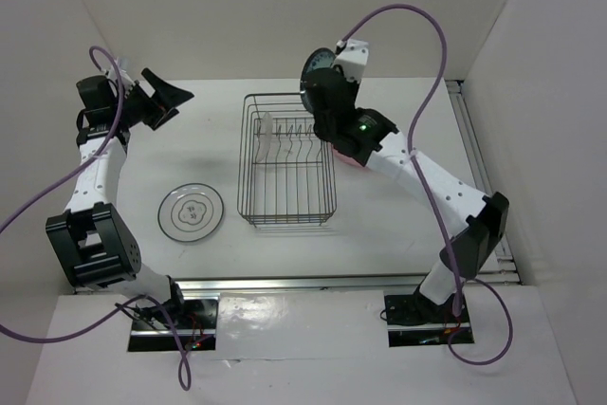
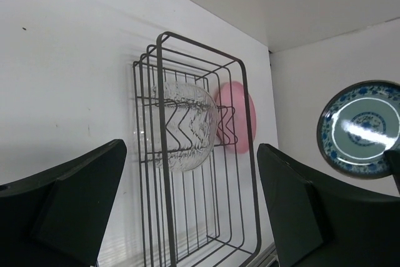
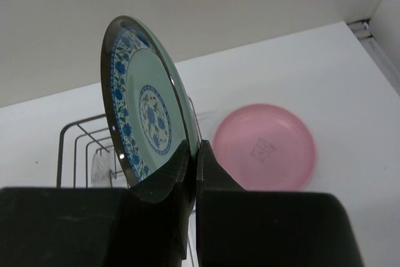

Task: Load the plates into the dish rack

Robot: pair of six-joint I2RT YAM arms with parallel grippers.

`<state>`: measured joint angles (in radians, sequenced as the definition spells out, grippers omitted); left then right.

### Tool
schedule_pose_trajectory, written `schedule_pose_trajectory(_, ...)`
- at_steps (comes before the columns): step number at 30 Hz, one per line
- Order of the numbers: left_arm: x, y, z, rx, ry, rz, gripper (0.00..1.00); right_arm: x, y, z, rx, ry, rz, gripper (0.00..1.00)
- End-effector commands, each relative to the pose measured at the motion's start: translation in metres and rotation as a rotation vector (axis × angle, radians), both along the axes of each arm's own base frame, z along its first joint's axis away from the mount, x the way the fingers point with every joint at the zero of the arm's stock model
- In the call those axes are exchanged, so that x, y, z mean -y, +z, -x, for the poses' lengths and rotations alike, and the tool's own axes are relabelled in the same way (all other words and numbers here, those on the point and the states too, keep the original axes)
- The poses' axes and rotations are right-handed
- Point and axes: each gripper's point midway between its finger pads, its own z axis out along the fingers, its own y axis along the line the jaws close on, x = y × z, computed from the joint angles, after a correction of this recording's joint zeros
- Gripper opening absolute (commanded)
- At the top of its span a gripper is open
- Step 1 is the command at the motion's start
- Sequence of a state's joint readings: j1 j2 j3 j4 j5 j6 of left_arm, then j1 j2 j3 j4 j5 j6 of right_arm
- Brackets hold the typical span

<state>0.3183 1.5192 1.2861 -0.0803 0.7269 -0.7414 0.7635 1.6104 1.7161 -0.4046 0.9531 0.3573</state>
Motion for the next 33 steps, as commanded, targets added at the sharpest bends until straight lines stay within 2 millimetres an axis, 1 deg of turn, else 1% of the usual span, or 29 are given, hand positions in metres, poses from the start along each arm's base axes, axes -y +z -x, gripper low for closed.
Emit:
schedule_pose_trajectory(1, -0.005, 0.009, -0.004, 0.014, 0.023, -0.006, 1.00, -0.006, -0.011, 0.009, -0.007, -0.114, 0.005, 0.00)
schedule_pose_trajectory(2, -0.005, 0.013, -0.005, 0.023, 0.023, -0.009, 1.00, -0.015, -0.017, 0.013, -0.024, -0.102, 0.023, 0.00)
schedule_pose_trajectory(4, -0.008, 0.010, -0.006, 0.016, 0.038, -0.023, 1.00, -0.028, -0.025, 0.013, -0.033, -0.099, 0.019, 0.00)
schedule_pose_trajectory(5, -0.008, 0.010, -0.006, 0.016, 0.038, -0.023, 1.00, -0.027, -0.030, 0.013, -0.040, -0.110, 0.032, 0.00)
schedule_pose_trajectory(6, -0.008, 0.013, -0.004, 0.025, 0.038, -0.025, 1.00, -0.033, -0.036, 0.014, -0.052, -0.108, 0.057, 0.00)
schedule_pose_trajectory(9, -0.008, 0.014, -0.004, 0.025, 0.038, -0.025, 1.00, -0.038, -0.044, 0.011, -0.066, -0.117, 0.050, 0.00)
schedule_pose_trajectory(10, -0.008, 0.014, -0.004, 0.025, 0.038, -0.025, 1.00, -0.040, -0.051, 0.010, -0.082, -0.119, 0.066, 0.00)
schedule_pose_trajectory(11, -0.008, 0.014, -0.004, 0.025, 0.038, -0.025, 1.00, -0.043, -0.045, 0.012, -0.067, -0.119, 0.058, 0.00)
schedule_pose_trajectory(12, -0.006, 0.014, -0.003, 0.026, 0.030, -0.022, 1.00, -0.044, -0.052, 0.011, -0.081, -0.119, 0.078, 0.00)
schedule_pose_trajectory(13, -0.006, 0.014, -0.003, 0.026, 0.030, -0.022, 1.00, -0.044, -0.048, 0.011, -0.075, -0.119, 0.069, 0.00)
schedule_pose_trajectory(17, -0.005, 0.016, -0.003, 0.032, 0.022, -0.014, 1.00, -0.061, -0.064, 0.000, -0.098, -0.101, 0.074, 0.00)
schedule_pose_trajectory(18, -0.005, 0.016, -0.003, 0.032, 0.022, -0.013, 1.00, -0.060, -0.068, -0.003, -0.109, -0.103, 0.080, 0.00)
schedule_pose_trajectory(20, -0.004, 0.012, -0.002, 0.024, 0.022, -0.011, 1.00, -0.067, -0.073, -0.009, -0.112, -0.103, 0.083, 0.00)
schedule_pose_trajectory(22, -0.004, 0.012, -0.002, 0.024, 0.022, -0.011, 1.00, -0.072, -0.083, -0.012, -0.128, -0.098, 0.090, 0.00)
schedule_pose_trajectory(24, -0.003, 0.018, -0.001, 0.043, 0.014, -0.014, 1.00, -0.077, -0.086, -0.015, -0.132, -0.097, 0.073, 0.00)
schedule_pose_trajectory(25, -0.003, 0.018, -0.001, 0.044, 0.014, -0.014, 1.00, -0.075, -0.090, -0.018, -0.139, -0.110, 0.071, 0.00)
schedule_pose_trajectory(26, -0.003, 0.018, -0.001, 0.044, 0.014, -0.014, 1.00, -0.075, -0.092, -0.019, -0.144, -0.110, 0.077, 0.00)
schedule_pose_trajectory(27, -0.003, 0.016, -0.001, 0.044, 0.014, -0.014, 1.00, -0.077, -0.097, -0.020, -0.148, -0.114, 0.075, 0.00)
schedule_pose_trajectory(30, -0.001, 0.016, 0.000, 0.045, 0.004, -0.010, 1.00, -0.081, -0.101, -0.024, -0.149, -0.114, 0.077, 0.00)
schedule_pose_trajectory(31, 0.000, 0.019, 0.000, 0.056, -0.006, -0.010, 1.00, -0.082, -0.097, -0.024, -0.143, -0.113, 0.069, 0.00)
schedule_pose_trajectory(33, 0.001, 0.019, 0.001, 0.057, -0.016, -0.007, 1.00, -0.087, -0.103, -0.028, -0.150, -0.114, 0.078, 0.00)
